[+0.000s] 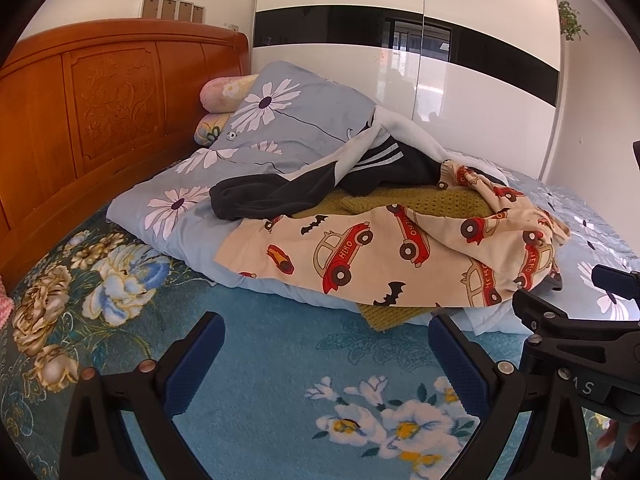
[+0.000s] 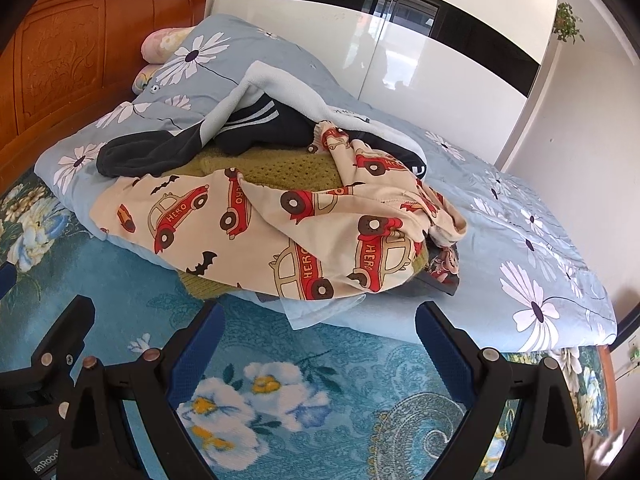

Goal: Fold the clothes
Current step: 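Approach the clothes pile with both tools open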

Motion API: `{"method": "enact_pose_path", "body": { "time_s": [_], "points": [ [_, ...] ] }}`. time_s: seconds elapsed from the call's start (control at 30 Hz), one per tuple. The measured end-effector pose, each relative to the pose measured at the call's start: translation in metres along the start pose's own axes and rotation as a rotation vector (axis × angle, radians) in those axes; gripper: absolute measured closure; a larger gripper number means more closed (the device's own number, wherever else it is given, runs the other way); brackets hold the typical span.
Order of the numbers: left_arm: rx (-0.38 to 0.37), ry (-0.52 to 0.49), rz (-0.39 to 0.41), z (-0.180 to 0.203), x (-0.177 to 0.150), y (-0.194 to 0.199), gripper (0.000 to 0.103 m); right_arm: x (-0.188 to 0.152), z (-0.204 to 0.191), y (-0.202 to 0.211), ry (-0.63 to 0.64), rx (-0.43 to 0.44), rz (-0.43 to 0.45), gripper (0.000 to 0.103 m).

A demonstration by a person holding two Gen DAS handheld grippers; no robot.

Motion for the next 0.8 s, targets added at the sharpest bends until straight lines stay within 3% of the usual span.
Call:
{"method": "enact_pose_path", "body": {
  "time_s": [0.8],
  "points": [
    [-0.005,0.074,-0.026,-0.021,-0.005,-0.004,0.0,0.009,-0.022,0.005,0.066,-0.006,0.037,0.007]
  ]
}}
Point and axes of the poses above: each gripper's, at about its wrist camera, not at the fingertips, and y roughly against the way its jaws point, z to its right, x to its top, the point moved 8 cm from there along -y, roughly the way its jaws point, and after that the axes turned 1 degree about -x, right-handed, at the moved point
